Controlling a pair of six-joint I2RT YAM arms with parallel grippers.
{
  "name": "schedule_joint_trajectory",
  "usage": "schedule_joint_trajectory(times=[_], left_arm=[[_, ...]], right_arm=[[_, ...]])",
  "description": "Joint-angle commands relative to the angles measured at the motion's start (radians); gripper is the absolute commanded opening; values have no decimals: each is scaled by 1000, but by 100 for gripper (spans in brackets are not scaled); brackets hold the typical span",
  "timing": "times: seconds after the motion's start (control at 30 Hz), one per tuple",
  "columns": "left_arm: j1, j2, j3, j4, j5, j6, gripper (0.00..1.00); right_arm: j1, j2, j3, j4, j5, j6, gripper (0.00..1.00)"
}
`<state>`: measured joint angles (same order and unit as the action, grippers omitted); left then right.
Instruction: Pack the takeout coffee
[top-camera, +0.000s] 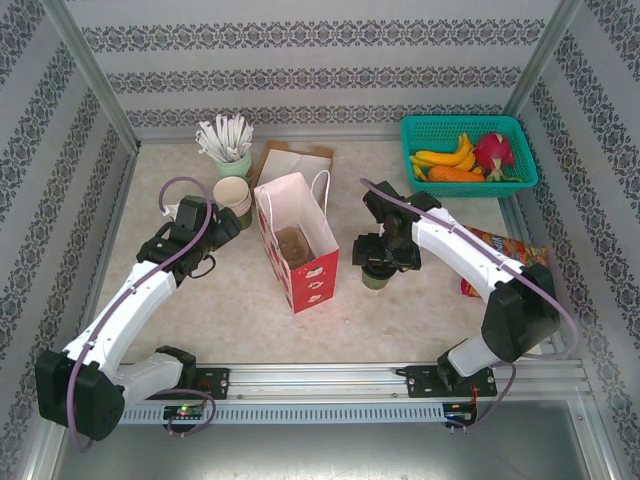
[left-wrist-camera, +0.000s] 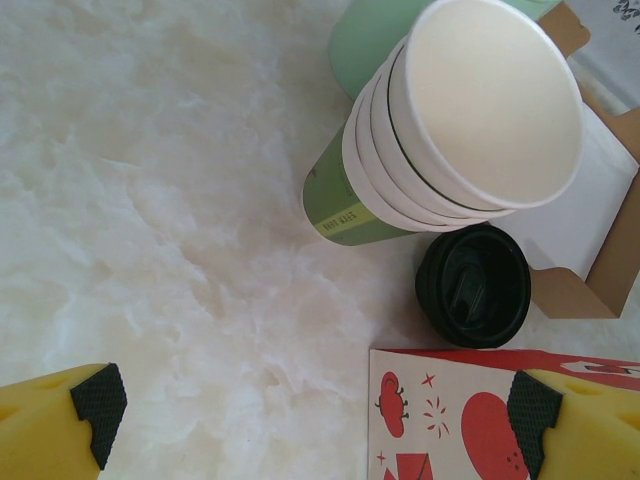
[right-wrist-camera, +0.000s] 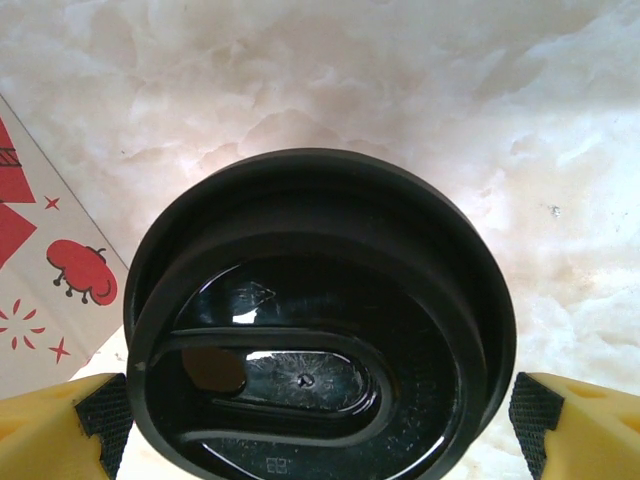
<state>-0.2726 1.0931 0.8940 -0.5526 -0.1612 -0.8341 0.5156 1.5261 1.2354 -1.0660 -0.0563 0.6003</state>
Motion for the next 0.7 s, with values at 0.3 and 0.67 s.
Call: schedule_joint_trajectory(times=[0.3,0.67], left_arm=[[12,11,-3,19,18,16,100],[11,53,11,2,32,33,100]], right_arm=[[17,49,34,14,38,18,98],[21,78,63,-31,43,18,98]])
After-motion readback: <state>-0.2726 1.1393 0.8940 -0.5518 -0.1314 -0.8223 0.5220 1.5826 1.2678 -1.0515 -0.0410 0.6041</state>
